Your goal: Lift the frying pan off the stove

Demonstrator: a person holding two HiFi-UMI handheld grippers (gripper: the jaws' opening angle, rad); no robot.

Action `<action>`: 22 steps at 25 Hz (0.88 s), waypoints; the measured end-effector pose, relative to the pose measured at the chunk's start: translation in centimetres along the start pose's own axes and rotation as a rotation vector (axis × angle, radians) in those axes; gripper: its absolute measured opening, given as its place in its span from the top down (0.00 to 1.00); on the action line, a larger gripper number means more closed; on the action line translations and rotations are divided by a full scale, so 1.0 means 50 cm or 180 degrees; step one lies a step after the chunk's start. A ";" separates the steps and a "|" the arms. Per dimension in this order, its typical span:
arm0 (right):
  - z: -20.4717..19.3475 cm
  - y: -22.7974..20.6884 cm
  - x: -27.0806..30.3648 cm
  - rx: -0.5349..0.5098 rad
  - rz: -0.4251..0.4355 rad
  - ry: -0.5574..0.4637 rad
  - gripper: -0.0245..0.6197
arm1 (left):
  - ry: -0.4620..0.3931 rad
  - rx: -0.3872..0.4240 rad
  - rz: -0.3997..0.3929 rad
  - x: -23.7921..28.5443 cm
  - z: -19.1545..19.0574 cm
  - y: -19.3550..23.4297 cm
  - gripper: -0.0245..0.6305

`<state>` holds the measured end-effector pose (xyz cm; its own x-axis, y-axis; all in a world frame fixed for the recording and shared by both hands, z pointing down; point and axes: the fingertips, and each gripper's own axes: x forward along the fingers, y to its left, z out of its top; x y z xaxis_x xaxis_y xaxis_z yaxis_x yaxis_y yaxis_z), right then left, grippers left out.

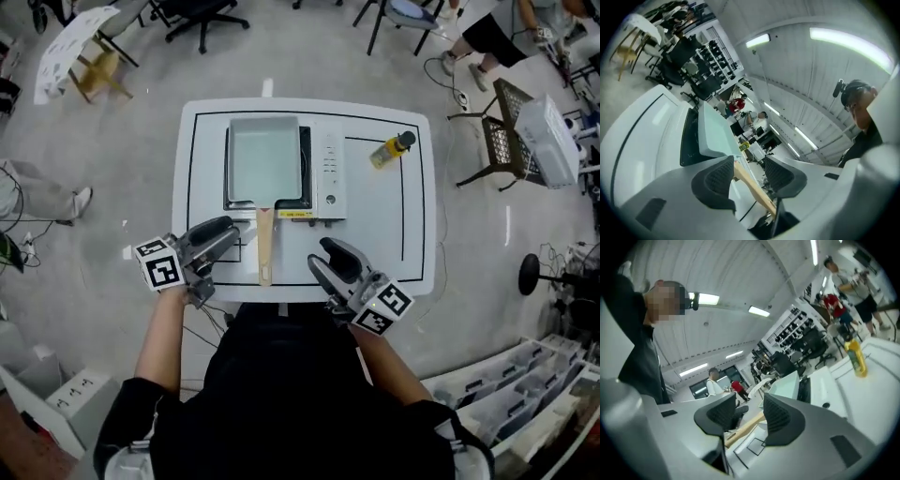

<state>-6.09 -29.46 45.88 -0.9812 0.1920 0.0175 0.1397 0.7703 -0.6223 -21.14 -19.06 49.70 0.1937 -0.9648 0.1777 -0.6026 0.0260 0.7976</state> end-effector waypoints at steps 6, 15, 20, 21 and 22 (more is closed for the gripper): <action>-0.091 -0.021 0.079 0.1091 0.0547 0.0689 0.68 | 0.0407 -0.0592 -0.0334 0.050 -0.053 0.024 0.61; -0.194 -0.031 0.138 0.2761 0.0686 0.1161 0.66 | 0.0643 -0.1388 -0.0680 0.090 -0.111 0.048 0.60; -0.209 -0.006 0.168 0.2850 0.0859 0.1335 0.66 | 0.0735 -0.1647 -0.0867 0.119 -0.122 0.043 0.60; -0.212 -0.001 0.174 0.2836 0.0894 0.1372 0.66 | 0.0757 -0.1712 -0.0864 0.122 -0.128 0.048 0.60; -0.216 0.003 0.179 0.2847 0.0897 0.1407 0.66 | 0.0772 -0.1765 -0.0856 0.125 -0.131 0.052 0.60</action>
<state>-13.40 -21.07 54.42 -0.7667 0.6404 -0.0457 0.0298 -0.0356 -0.9989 -16.43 -23.29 56.67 0.4895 -0.8720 0.0041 -0.0335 -0.0141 0.9993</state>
